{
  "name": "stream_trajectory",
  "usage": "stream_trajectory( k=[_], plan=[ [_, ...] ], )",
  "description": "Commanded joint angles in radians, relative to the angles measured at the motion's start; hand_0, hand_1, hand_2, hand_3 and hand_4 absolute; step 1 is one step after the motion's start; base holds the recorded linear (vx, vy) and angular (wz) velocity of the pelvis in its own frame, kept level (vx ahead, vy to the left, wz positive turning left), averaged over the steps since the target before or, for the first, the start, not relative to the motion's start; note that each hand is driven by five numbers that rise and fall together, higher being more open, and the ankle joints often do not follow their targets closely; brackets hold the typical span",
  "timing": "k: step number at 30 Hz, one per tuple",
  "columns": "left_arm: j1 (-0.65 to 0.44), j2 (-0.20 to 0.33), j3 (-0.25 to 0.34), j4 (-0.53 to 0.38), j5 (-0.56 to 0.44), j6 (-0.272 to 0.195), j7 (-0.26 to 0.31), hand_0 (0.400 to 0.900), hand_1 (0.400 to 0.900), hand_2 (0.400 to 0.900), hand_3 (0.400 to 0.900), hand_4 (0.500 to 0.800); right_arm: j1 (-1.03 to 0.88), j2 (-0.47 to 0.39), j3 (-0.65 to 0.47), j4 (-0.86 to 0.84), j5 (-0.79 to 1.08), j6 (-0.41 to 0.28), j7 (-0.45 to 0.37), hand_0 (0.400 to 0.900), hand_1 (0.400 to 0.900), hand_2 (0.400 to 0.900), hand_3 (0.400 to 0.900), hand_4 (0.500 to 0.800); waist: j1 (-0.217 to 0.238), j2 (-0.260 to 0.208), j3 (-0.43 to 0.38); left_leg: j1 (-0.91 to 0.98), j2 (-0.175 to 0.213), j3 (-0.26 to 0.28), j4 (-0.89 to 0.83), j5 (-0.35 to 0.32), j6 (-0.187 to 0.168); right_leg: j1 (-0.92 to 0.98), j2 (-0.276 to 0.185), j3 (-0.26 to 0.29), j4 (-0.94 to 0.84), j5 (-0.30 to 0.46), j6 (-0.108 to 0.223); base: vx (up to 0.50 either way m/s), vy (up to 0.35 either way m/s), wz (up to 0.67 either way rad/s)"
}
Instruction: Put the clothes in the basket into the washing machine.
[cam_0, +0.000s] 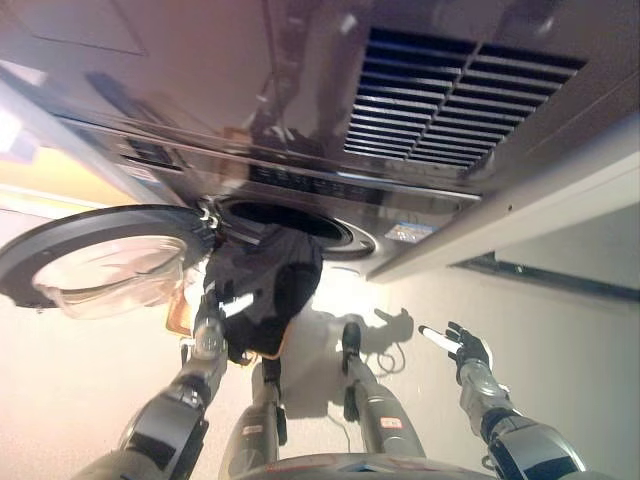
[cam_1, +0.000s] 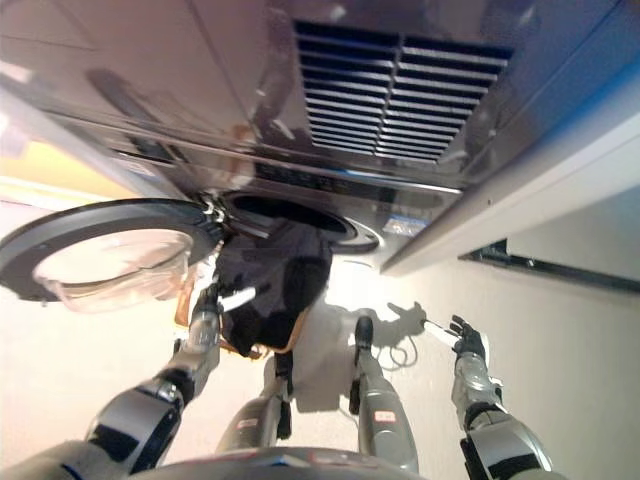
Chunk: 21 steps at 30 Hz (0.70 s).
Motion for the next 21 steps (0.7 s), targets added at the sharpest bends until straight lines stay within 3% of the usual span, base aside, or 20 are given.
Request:
stream_trajectory(
  k=[1, 2, 8, 16, 21],
  plan=[
    [0.006, 0.020, 0.062, 0.064, 0.037, -0.031, -0.053, 0.900, 0.900, 0.900, 0.900, 0.800, 0.072, -0.044, -0.026, 0.037, -0.025, 0.003, 0.024, 0.900, 0.900, 0.900, 0.900, 0.800, 0.014, -0.020, -0.047, -0.002, -0.038, -0.033, -0.006, 0.035, 0.001, 0.097, 0.042, -0.033, 0.041, -0.069, 0.039, 0.04, 0.011, 0.26],
    [0.064, 0.010, 0.085, 0.076, 0.032, -0.021, -0.092, 0.900, 0.900, 0.900, 0.900, 0.800, 0.094, -0.037, -0.036, 0.037, -0.030, 0.013, 0.045, 0.900, 0.900, 0.900, 0.900, 0.800, 0.025, -0.015, -0.063, 0.030, -0.037, -0.034, -0.015, 0.036, 0.000, 0.131, 0.043, -0.042, 0.034, -0.076, 0.039, 0.04, -0.001, 0.20],
    [0.201, -0.012, 0.131, 0.100, 0.018, -0.006, -0.193, 0.900, 0.900, 0.900, 0.900, 0.800, 0.176, 0.002, -0.036, 0.028, -0.068, 0.031, 0.101, 0.900, 0.900, 0.900, 0.900, 0.800, 0.049, -0.003, -0.111, 0.123, -0.038, -0.037, -0.040, 0.030, 0.004, 0.223, 0.043, -0.048, 0.011, -0.087, 0.045, 0.05, 0.020, 0.10],
    [0.309, -0.037, 0.106, 0.086, 0.096, -0.007, -0.232, 0.900, 0.900, 0.900, 0.900, 0.800, 0.277, 0.056, -0.011, 0.004, -0.120, 0.046, 0.150, 0.900, 0.900, 0.900, 0.900, 0.800, 0.075, 0.006, -0.179, 0.218, -0.044, -0.061, -0.074, 0.020, 0.012, 0.327, 0.032, -0.076, 0.015, -0.118, 0.050, 0.06, 0.036, 0.17],
    [0.317, -0.040, 0.107, 0.108, 0.087, 0.007, -0.258, 0.900, 0.900, 0.900, 0.900, 0.800, 0.293, 0.069, -0.001, 0.003, -0.130, 0.048, 0.159, 0.900, 0.900, 0.900, 0.900, 0.800, 0.077, 0.005, -0.197, 0.243, -0.047, -0.071, -0.075, 0.011, 0.017, 0.356, 0.026, -0.086, 0.021, -0.126, 0.051, 0.03, 0.030, 0.09]
  ],
)
